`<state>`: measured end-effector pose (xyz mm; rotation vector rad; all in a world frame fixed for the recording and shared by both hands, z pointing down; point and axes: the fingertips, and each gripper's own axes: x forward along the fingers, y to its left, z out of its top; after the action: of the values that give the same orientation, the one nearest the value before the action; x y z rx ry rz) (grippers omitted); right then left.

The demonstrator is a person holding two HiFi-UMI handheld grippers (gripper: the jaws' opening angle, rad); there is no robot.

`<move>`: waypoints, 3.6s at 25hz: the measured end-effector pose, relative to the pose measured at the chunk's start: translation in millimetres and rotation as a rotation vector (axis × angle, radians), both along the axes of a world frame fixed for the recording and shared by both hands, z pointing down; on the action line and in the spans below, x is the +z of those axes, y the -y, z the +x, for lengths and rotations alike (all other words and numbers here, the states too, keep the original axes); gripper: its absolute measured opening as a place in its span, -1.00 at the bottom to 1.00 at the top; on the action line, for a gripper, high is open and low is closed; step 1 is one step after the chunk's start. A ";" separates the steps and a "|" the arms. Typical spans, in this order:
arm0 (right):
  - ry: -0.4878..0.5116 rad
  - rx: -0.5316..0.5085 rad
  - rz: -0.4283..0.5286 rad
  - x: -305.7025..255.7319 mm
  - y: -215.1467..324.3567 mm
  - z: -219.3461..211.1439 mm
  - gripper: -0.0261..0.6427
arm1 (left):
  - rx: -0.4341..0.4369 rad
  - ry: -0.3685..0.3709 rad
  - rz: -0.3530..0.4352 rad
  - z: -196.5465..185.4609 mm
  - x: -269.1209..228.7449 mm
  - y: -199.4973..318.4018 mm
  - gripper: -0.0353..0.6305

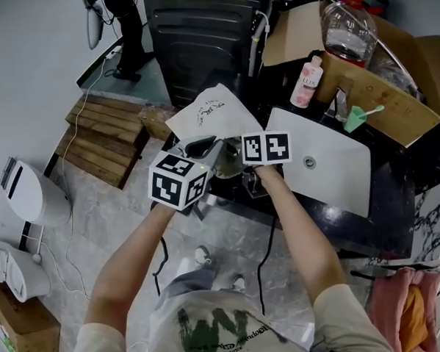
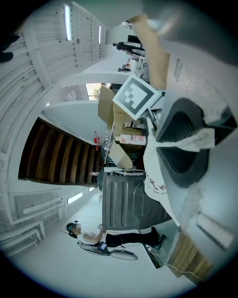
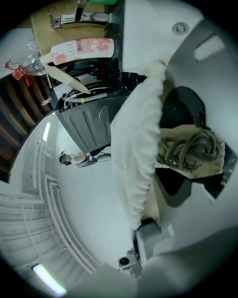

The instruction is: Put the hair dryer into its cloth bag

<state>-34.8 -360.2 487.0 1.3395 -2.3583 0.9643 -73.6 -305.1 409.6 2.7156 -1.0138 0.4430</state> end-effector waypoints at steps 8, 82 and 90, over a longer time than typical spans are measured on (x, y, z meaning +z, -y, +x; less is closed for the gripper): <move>0.001 0.002 0.040 -11.9 -16.8 19.1 -0.19 | -0.007 -0.004 -0.017 7.5 5.3 -2.8 -0.78; -0.270 0.371 0.424 -143.1 -65.6 129.7 -0.93 | -0.011 -0.035 0.129 20.8 -51.1 47.3 -0.88; -0.270 0.365 0.419 -140.1 -65.5 124.5 -0.93 | -0.023 -0.040 0.113 13.1 -47.8 47.5 -0.88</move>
<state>89.7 -294.7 346.9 1.9664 -2.2214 0.3328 -60.5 -352.6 361.7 2.7967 -1.0897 0.3349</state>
